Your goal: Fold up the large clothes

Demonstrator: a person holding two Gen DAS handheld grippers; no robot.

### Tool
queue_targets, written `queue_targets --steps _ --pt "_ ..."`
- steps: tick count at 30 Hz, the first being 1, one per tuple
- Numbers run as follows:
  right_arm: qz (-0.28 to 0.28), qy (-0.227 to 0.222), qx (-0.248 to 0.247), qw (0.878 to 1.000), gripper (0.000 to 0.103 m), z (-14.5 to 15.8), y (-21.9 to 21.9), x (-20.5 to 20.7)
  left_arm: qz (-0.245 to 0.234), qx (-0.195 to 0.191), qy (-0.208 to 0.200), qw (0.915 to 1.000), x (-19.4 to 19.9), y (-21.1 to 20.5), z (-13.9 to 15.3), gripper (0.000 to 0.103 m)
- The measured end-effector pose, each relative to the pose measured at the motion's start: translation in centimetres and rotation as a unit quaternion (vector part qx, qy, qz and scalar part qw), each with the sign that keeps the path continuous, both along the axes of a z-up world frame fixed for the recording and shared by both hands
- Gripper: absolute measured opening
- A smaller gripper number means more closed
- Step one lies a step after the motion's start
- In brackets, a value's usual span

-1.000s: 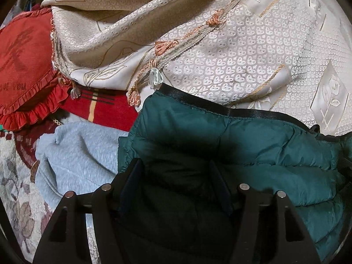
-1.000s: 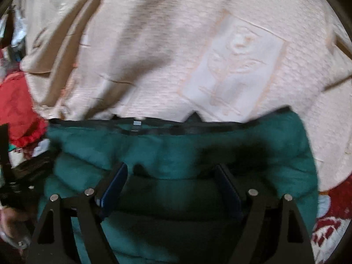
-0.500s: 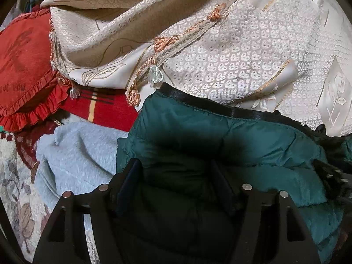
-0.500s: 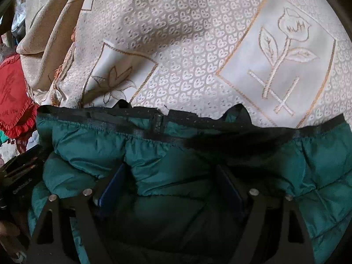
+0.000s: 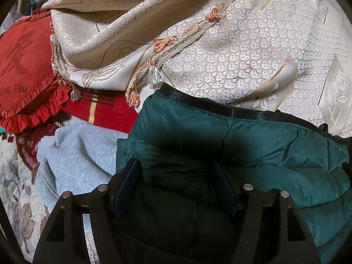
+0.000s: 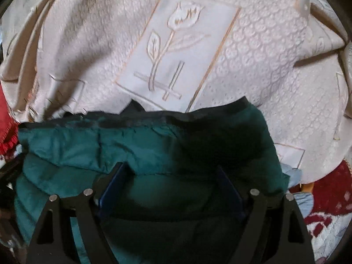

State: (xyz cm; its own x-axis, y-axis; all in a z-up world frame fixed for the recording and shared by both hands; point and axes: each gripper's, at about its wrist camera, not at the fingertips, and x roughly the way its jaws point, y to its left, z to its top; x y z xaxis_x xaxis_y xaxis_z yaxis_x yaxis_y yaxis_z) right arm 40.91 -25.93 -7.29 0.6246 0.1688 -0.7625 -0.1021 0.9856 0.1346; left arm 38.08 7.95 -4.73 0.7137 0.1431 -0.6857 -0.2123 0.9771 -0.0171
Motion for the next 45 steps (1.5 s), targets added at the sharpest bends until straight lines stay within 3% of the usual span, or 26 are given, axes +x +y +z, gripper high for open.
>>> queue_targets --steps 3,7,16,19,22,25,37,40,43,45 --pt "0.000 -0.007 0.006 1.000 0.097 -1.1 0.4 0.8 0.000 0.002 0.000 1.0000 0.0 -0.1 0.0 0.052" --pt "0.004 -0.002 0.007 1.000 0.097 -0.7 0.5 0.9 -0.002 0.003 -0.002 1.0000 -0.1 -0.1 0.0 0.052" --pt "0.002 -0.048 0.044 0.998 0.096 3.4 -2.5 -7.7 -0.003 0.003 -0.003 1.0000 -0.2 0.2 -0.1 0.052" --pt "-0.008 -0.034 0.045 0.998 0.096 2.0 -3.0 -9.4 -0.002 0.005 -0.003 1.0000 -0.3 0.1 -0.1 0.052" --pt "-0.028 0.003 0.029 0.999 0.095 -0.4 -4.2 -8.9 -0.001 0.010 -0.002 0.9999 -0.3 -0.1 -0.1 0.053" --pt "-0.031 0.013 0.037 0.999 0.095 -1.7 -4.1 -8.2 -0.001 0.011 0.000 0.9999 -0.4 0.0 -0.1 0.053" --pt "-0.025 -0.010 0.055 0.998 0.095 1.7 -5.2 -13.6 -0.004 0.013 0.009 0.9999 -2.4 0.2 1.6 0.053" --pt "-0.012 -0.002 0.034 0.999 0.095 1.0 -4.4 -14.0 -0.003 0.010 0.006 0.9999 -3.2 0.4 2.2 0.053" --pt "-0.002 0.042 0.012 0.999 0.096 -1.7 -3.3 -12.7 -0.007 0.007 0.005 0.9999 -4.3 0.6 3.0 0.052" --pt "-0.006 0.040 0.014 0.999 0.096 -1.8 -3.3 -12.7 -0.011 0.000 -0.002 0.9999 -5.4 1.0 3.7 0.052"
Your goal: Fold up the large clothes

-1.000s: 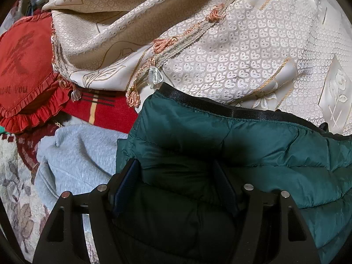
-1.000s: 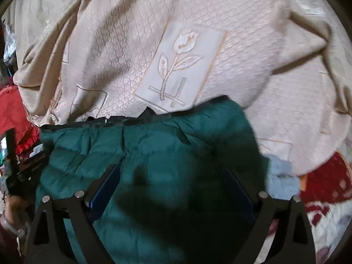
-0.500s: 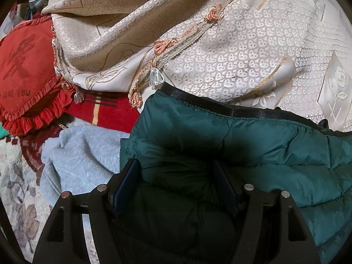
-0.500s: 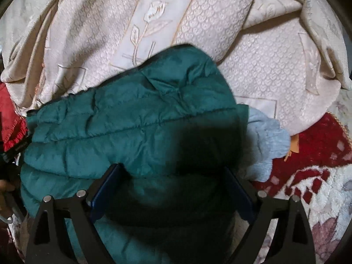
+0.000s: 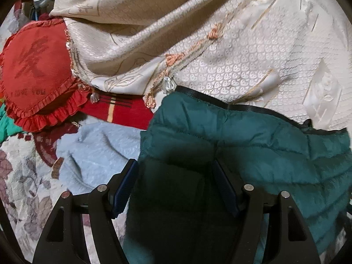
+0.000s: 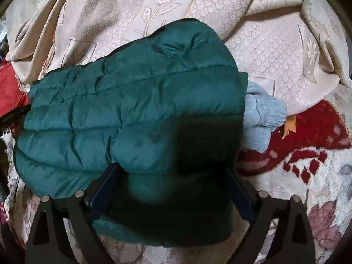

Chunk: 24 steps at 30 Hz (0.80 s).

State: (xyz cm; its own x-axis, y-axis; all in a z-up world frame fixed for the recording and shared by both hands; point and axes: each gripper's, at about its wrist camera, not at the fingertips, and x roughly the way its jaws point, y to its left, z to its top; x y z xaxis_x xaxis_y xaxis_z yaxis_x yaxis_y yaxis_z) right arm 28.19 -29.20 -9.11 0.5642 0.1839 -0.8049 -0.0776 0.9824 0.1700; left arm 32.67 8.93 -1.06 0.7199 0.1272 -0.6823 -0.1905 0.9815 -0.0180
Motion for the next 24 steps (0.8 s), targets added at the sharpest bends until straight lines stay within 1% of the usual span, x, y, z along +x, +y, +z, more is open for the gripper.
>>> queue_targets --steps 2,4,8,10,13,16,18,21,24 --pt "-0.005 -0.007 0.008 1.000 0.096 0.8 -0.2 -0.3 -0.004 -0.010 -0.007 0.9999 -0.9 0.4 0.5 0.052" --pt "-0.007 -0.019 0.015 1.000 0.097 1.7 -0.7 -0.8 -0.012 -0.032 -0.006 0.9994 -1.6 1.2 0.8 0.052" --pt "-0.015 -0.025 0.028 0.999 0.102 2.7 -1.9 -1.0 -0.035 -0.098 0.000 0.9946 -2.7 3.1 0.4 0.053" --pt "-0.021 -0.021 0.037 0.999 0.103 2.8 -2.7 -0.8 -0.041 -0.119 0.005 0.9920 -3.1 3.9 -0.2 0.053" --pt "-0.036 -0.012 0.056 0.998 0.103 2.5 -4.0 -0.1 -0.047 -0.138 0.013 0.9892 -3.4 4.9 -1.0 0.053" --pt "-0.046 -0.005 0.077 0.996 0.103 2.0 -4.9 0.6 -0.046 -0.175 0.024 0.9833 -3.4 6.0 -2.0 0.053" --pt "-0.050 -0.002 0.082 0.995 0.103 1.7 -5.1 1.0 -0.044 -0.194 0.031 0.9795 -3.1 6.6 -2.7 0.053" --pt "-0.052 0.001 0.083 0.995 0.103 1.3 -5.2 1.6 -0.046 -0.204 0.030 0.9775 -2.9 7.0 -3.5 0.053" --pt "-0.050 0.005 0.081 0.995 0.103 0.9 -5.1 2.0 -0.049 -0.201 0.034 0.9777 -2.7 6.9 -4.2 0.053"
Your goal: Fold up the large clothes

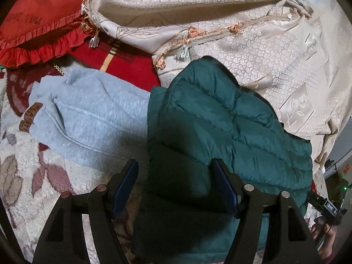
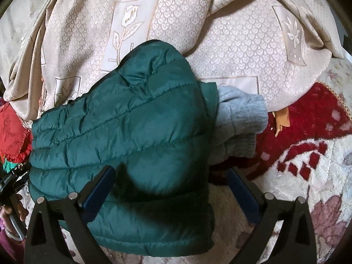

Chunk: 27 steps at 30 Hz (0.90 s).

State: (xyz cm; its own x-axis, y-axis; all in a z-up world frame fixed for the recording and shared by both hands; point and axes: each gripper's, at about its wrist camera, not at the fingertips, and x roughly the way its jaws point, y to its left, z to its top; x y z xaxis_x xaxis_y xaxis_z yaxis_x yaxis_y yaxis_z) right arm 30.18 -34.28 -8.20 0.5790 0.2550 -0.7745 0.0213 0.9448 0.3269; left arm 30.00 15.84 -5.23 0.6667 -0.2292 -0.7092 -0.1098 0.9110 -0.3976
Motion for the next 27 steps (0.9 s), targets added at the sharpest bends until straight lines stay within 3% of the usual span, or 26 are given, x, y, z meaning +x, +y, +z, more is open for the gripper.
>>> queue_targets --steps 15,27 --pt "0.004 0.012 -0.010 1.000 0.103 -0.9 0.4 1.4 0.002 0.005 0.003 1.0000 0.7 0.2 -1.4 0.064" --pt "0.018 0.014 -0.005 1.000 0.103 -1.9 0.4 3.2 0.003 -0.037 0.011 0.9992 2.3 1.1 -3.0 0.079"
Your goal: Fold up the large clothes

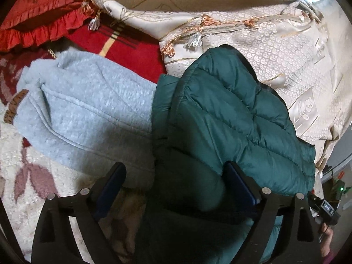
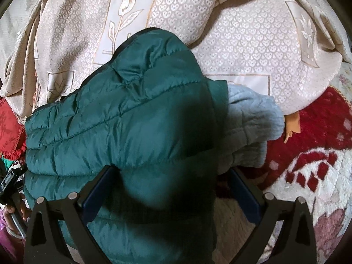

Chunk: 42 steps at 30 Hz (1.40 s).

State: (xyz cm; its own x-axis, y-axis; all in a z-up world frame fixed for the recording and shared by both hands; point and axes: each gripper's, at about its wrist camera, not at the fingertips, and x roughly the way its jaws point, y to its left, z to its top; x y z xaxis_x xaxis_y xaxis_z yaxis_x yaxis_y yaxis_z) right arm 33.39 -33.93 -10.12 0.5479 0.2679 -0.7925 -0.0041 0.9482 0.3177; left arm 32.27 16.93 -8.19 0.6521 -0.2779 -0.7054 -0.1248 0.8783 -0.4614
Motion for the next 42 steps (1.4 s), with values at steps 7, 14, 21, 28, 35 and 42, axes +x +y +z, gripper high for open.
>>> queue_targets --steps 7,14,21,28,35,42 --pt "0.036 0.006 0.025 0.999 0.103 -1.2 -0.2 2.2 -0.022 -0.050 0.006 0.9985 1.8 0.2 -1.3 0.083" --pt "0.059 0.026 0.083 0.994 0.103 -3.3 -0.9 4.2 -0.050 -0.102 0.021 0.9933 3.4 0.7 -2.4 0.082" --pt "0.063 0.022 0.104 0.992 0.094 -3.7 -0.8 4.0 -0.063 -0.104 -0.010 0.9925 2.1 -0.2 -1.5 0.035" --pt "0.089 -0.012 0.093 0.992 0.047 -0.6 0.0 1.0 -0.068 -0.108 -0.030 0.9913 -0.6 0.6 0.6 0.015" --pt "0.081 -0.028 0.140 0.986 0.039 2.3 -0.8 -2.1 -0.087 -0.103 -0.037 0.9902 -4.6 0.9 3.7 0.011" --pt "0.110 -0.004 0.174 0.979 0.039 4.4 -1.5 -8.5 -0.112 -0.098 -0.009 0.9888 -11.6 0.8 6.6 0.011"
